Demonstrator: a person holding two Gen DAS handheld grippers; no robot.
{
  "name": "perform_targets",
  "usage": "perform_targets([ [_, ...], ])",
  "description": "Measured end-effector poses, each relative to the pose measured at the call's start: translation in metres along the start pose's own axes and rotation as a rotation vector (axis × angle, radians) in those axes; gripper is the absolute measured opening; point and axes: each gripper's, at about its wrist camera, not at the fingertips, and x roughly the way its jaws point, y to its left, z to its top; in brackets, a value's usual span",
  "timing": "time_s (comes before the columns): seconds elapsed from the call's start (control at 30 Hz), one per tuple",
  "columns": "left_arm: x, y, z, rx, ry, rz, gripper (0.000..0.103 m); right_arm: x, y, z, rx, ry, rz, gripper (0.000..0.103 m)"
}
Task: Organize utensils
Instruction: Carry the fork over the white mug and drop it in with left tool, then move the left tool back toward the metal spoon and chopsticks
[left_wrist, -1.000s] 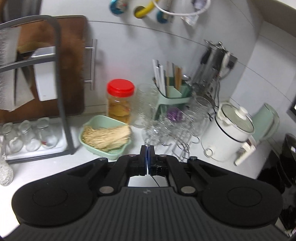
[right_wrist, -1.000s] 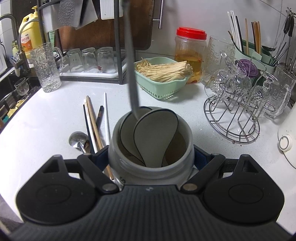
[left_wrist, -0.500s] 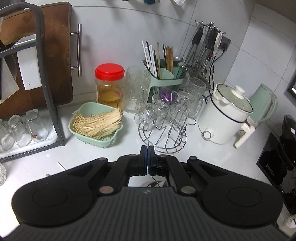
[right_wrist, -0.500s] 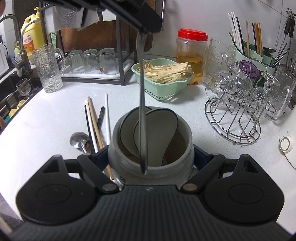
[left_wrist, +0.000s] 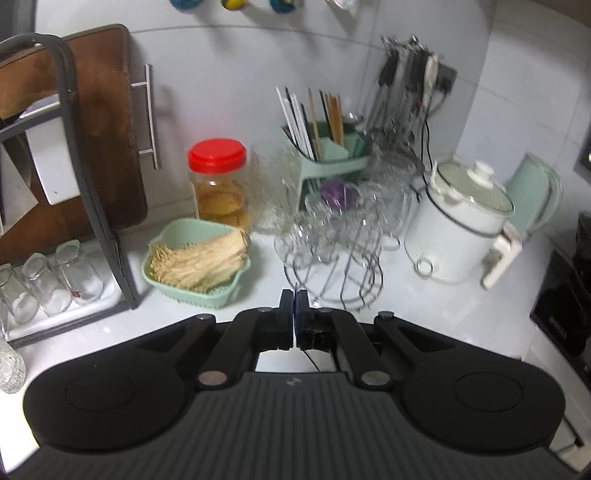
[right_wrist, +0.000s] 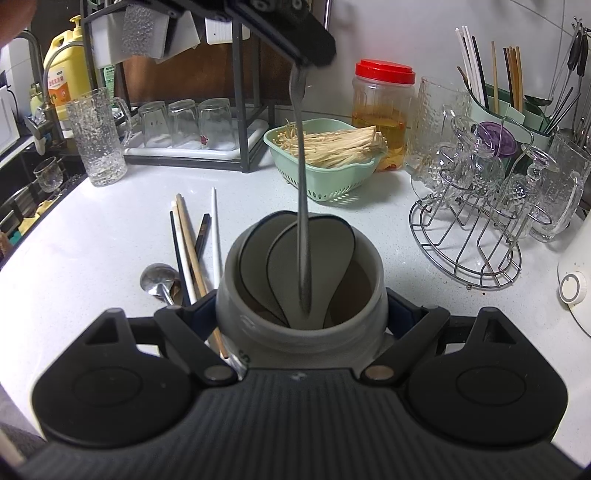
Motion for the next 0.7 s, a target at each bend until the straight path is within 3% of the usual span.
perform_targets([
  [0.33, -0.011, -0.013, -0.009, 0.049, 0.165, -0.072, 0.004, 0.0, 0.0, 0.0, -0.002, -0.005, 0.002, 0.091],
  [0.7, 0.012, -0.017, -0.018, 0.109, 0.312, -0.141, 0.007, -0.003, 0.0, -0.004, -0.007, -0.02, 0.006, 0.091],
])
